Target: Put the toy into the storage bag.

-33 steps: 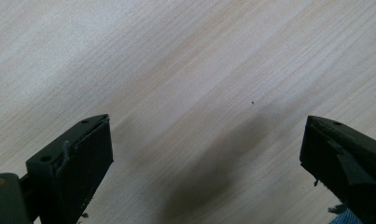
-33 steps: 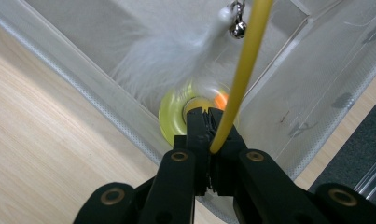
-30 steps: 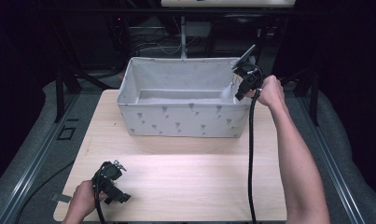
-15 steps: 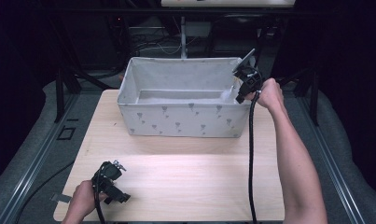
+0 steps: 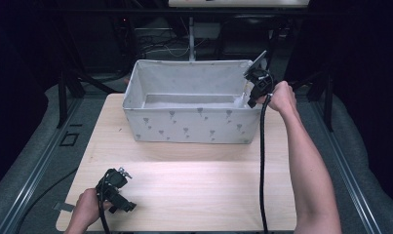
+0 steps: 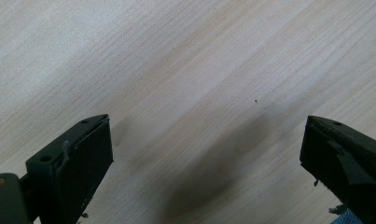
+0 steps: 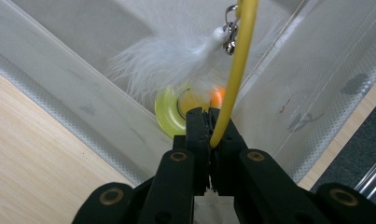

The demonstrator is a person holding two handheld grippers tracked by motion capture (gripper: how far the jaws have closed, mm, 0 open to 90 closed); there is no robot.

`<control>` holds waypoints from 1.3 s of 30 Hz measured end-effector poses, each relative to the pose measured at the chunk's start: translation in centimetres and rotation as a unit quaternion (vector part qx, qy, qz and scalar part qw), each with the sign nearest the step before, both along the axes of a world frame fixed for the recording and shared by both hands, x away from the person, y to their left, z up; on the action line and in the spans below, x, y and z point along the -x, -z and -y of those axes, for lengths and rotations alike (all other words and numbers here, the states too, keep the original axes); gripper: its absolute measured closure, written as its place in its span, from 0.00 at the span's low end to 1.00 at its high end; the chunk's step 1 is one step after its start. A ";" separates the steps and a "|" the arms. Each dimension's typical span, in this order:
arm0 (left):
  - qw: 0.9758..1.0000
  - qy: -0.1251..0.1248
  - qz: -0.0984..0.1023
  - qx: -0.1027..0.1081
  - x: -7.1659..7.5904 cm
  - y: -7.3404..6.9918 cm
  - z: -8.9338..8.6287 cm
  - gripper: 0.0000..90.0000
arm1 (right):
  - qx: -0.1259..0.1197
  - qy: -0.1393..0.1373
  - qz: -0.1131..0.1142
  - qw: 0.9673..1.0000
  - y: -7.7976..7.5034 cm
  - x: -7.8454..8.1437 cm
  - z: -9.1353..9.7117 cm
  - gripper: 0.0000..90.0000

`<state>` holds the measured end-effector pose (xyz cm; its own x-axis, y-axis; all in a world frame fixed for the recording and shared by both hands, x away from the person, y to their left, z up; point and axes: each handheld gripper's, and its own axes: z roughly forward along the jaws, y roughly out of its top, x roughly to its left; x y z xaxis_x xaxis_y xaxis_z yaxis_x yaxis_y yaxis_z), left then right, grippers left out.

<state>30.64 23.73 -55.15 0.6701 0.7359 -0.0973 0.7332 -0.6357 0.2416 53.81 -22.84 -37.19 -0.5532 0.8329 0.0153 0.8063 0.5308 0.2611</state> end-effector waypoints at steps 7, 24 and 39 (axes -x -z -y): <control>1.000 0.000 0.000 0.000 0.0 0.0 0.0 0.03 | -0.018 0.005 0.012 1.000 -0.5 0.1 0.1 0.93; 1.000 0.001 -0.001 -0.003 0.0 0.0 0.1 0.03 | -0.063 -0.005 0.085 0.994 -6.8 3.3 0.2 0.41; 1.000 0.002 0.000 -0.002 0.0 0.0 0.1 0.03 | -0.074 -0.052 0.120 0.989 -9.3 8.4 -1.1 0.12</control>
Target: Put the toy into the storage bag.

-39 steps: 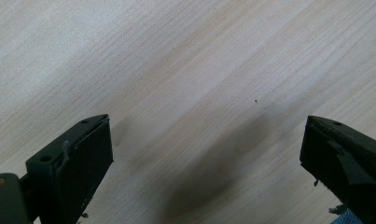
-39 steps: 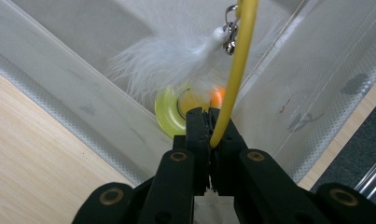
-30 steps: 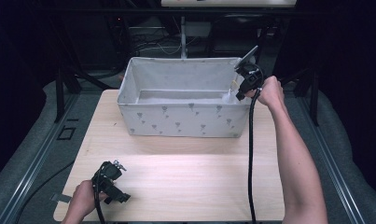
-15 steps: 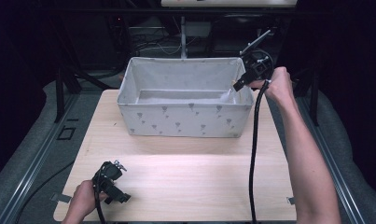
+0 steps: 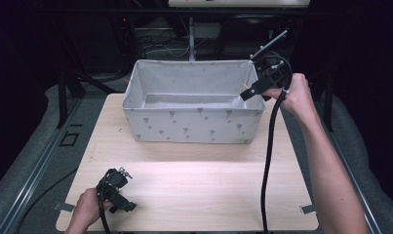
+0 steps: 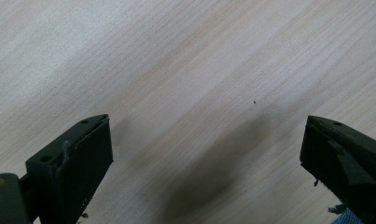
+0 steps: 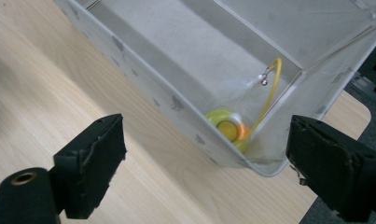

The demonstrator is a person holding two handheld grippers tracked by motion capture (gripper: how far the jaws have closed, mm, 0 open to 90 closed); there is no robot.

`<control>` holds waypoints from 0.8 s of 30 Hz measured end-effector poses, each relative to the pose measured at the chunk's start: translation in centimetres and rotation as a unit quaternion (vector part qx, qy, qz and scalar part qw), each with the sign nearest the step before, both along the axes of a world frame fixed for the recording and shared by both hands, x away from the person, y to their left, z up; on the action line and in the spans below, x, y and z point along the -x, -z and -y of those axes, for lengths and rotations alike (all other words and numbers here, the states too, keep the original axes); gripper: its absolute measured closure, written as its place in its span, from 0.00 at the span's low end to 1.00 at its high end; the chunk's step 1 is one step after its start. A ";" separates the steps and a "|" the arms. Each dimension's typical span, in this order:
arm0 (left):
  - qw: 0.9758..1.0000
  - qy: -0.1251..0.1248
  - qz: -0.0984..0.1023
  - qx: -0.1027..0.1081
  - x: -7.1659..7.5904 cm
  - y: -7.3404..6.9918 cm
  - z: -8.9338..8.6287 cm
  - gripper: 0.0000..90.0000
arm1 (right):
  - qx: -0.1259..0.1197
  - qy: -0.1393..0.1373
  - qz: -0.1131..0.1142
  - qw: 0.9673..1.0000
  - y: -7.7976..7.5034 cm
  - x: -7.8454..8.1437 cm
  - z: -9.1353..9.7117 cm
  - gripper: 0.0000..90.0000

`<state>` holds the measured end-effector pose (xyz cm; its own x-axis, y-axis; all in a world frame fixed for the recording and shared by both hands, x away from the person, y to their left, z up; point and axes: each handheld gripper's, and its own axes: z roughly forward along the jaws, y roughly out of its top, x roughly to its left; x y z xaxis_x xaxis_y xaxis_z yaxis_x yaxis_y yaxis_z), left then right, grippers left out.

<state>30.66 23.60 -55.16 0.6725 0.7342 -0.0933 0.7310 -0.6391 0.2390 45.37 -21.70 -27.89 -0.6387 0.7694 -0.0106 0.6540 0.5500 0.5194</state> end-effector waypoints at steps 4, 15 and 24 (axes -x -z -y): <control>1.000 -0.001 -0.001 0.000 0.0 0.0 0.0 0.03 | 0.005 -0.014 0.003 1.000 0.3 1.3 -0.3 0.09; 1.000 0.001 -0.001 -0.002 0.0 0.1 0.1 0.03 | 0.006 -0.042 0.012 0.999 3.0 5.1 -0.8 0.03; 1.000 0.002 0.000 -0.004 0.0 0.1 0.1 0.03 | 0.001 -0.060 0.003 0.998 7.0 7.6 -1.0 0.01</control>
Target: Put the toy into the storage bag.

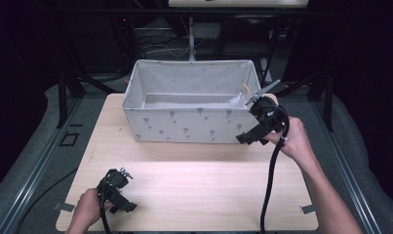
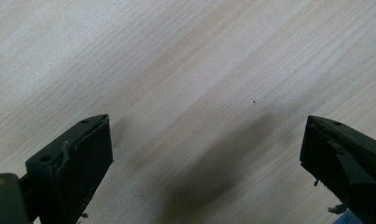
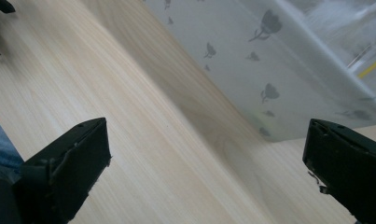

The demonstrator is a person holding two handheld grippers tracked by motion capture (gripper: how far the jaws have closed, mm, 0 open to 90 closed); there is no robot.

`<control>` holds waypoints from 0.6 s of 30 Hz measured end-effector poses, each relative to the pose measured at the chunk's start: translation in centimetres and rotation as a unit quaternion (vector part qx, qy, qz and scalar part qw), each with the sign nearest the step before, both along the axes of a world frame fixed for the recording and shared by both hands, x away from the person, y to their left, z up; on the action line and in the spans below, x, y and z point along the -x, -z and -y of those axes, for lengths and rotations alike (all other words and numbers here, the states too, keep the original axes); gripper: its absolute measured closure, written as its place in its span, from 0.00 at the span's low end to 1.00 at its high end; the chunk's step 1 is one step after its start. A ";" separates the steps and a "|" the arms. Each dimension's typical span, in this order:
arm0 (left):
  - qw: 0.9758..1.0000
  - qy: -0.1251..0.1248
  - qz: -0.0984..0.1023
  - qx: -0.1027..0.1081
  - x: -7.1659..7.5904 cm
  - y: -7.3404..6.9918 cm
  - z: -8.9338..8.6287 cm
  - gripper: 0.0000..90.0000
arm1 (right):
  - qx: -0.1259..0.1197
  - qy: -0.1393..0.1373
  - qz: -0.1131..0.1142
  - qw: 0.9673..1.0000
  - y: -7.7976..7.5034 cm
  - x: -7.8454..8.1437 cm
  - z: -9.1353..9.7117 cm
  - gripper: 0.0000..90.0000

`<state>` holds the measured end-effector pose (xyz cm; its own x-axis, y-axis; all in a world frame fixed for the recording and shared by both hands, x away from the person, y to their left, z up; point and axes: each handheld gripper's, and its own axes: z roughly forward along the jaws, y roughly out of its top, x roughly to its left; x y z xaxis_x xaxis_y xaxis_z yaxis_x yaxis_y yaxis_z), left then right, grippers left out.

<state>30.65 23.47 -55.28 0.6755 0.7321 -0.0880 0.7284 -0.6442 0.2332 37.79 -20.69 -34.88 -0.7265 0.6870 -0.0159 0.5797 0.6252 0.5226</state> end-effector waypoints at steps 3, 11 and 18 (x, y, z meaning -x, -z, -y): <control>1.000 0.000 -0.001 0.000 0.0 0.0 0.0 0.03 | 0.002 0.000 -0.004 1.000 1.2 0.7 -0.1 0.00; 1.000 0.001 0.000 0.001 0.0 0.0 0.0 0.03 | -0.015 0.007 -0.018 1.000 5.6 2.5 0.2 0.00; 1.000 0.004 0.000 -0.001 -0.1 0.1 0.2 0.03 | -0.007 0.004 -0.054 0.998 11.8 3.8 0.4 0.01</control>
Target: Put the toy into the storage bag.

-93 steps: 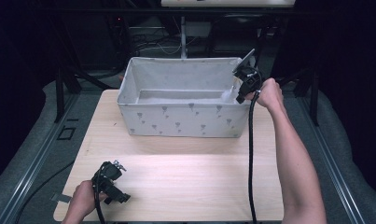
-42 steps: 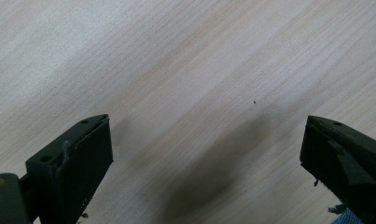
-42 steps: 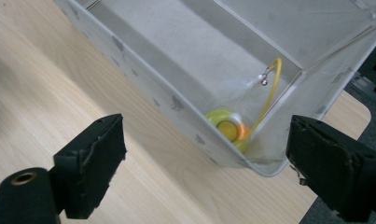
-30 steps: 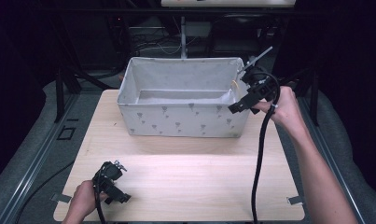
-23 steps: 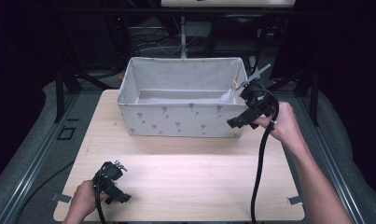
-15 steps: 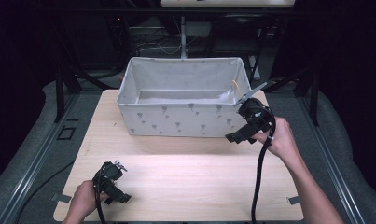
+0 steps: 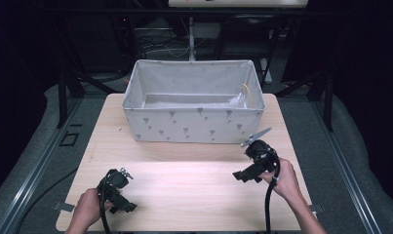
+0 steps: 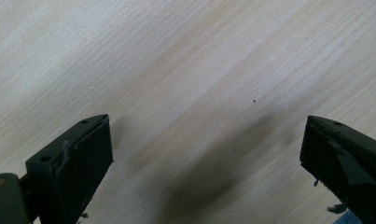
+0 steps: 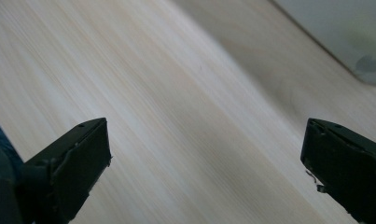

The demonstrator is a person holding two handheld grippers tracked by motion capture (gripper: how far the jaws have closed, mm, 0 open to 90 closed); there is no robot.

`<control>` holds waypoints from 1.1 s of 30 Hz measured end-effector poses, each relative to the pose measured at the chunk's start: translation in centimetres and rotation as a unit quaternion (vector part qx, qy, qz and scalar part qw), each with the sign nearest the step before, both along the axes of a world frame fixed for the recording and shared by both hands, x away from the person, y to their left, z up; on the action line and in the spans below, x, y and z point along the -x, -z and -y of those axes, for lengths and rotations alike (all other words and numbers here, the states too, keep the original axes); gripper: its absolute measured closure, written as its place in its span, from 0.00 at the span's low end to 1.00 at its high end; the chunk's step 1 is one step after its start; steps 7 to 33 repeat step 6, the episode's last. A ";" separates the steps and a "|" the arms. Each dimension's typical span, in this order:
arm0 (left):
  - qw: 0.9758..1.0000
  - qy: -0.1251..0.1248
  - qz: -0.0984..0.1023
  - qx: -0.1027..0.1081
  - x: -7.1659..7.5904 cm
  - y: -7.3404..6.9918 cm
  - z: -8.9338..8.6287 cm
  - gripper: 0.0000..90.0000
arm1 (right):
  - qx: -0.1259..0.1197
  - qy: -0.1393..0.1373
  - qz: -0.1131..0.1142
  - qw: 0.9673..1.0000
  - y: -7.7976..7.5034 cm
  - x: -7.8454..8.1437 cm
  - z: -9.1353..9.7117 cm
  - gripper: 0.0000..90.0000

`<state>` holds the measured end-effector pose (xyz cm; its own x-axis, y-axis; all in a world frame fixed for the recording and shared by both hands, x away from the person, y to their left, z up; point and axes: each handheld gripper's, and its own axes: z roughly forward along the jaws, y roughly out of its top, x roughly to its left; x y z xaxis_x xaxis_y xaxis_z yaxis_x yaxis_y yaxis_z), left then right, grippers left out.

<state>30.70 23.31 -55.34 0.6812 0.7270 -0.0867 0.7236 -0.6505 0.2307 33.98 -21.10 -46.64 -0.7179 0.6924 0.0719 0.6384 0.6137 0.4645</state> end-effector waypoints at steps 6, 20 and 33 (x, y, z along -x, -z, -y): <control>1.000 0.009 0.002 0.000 0.0 -0.1 0.4 0.03 | 0.028 -0.003 -0.008 1.000 2.8 -0.1 0.0 0.01; 1.000 0.009 0.002 0.000 0.0 -0.1 0.4 0.03 | 0.028 -0.003 -0.008 1.000 2.8 -0.1 0.0 0.01; 1.000 0.009 0.002 0.000 0.0 -0.1 0.4 0.03 | 0.028 -0.003 -0.008 1.000 2.8 -0.1 0.0 0.01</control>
